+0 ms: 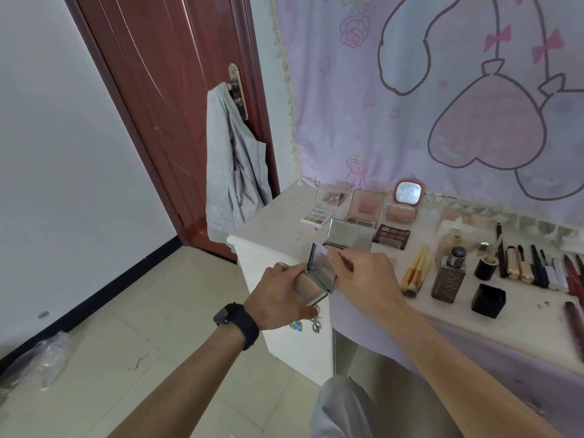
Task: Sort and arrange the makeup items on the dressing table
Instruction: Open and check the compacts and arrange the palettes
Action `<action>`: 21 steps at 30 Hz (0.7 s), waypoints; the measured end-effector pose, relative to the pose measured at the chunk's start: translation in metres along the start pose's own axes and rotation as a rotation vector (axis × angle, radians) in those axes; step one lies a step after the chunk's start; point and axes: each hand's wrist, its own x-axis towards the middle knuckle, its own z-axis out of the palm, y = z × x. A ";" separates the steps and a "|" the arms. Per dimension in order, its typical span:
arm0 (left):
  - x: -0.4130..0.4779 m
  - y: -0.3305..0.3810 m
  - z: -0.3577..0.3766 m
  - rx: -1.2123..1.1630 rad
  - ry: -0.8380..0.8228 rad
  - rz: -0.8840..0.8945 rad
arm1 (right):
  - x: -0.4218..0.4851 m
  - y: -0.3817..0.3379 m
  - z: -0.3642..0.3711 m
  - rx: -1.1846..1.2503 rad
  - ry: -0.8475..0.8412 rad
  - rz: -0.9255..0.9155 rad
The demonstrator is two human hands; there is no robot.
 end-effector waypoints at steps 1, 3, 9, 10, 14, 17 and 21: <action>0.000 -0.001 0.000 -0.011 -0.009 -0.009 | -0.001 -0.001 0.001 0.000 -0.016 0.002; 0.001 -0.004 0.001 -0.050 0.003 -0.011 | -0.002 -0.002 0.004 0.000 -0.061 0.016; 0.002 -0.022 -0.002 -0.121 0.021 -0.018 | -0.005 -0.002 0.005 0.166 -0.124 0.114; 0.002 -0.025 -0.003 -0.132 0.021 -0.025 | -0.008 -0.001 0.004 0.192 -0.121 0.125; 0.014 -0.035 -0.014 -0.247 0.060 -0.128 | -0.040 0.020 0.009 0.149 -0.041 0.147; 0.033 -0.043 -0.027 -0.271 0.168 -0.235 | -0.075 0.046 0.016 -0.137 0.069 0.003; 0.065 -0.040 -0.033 -0.248 0.221 -0.302 | -0.098 0.074 0.018 -0.427 0.106 -0.132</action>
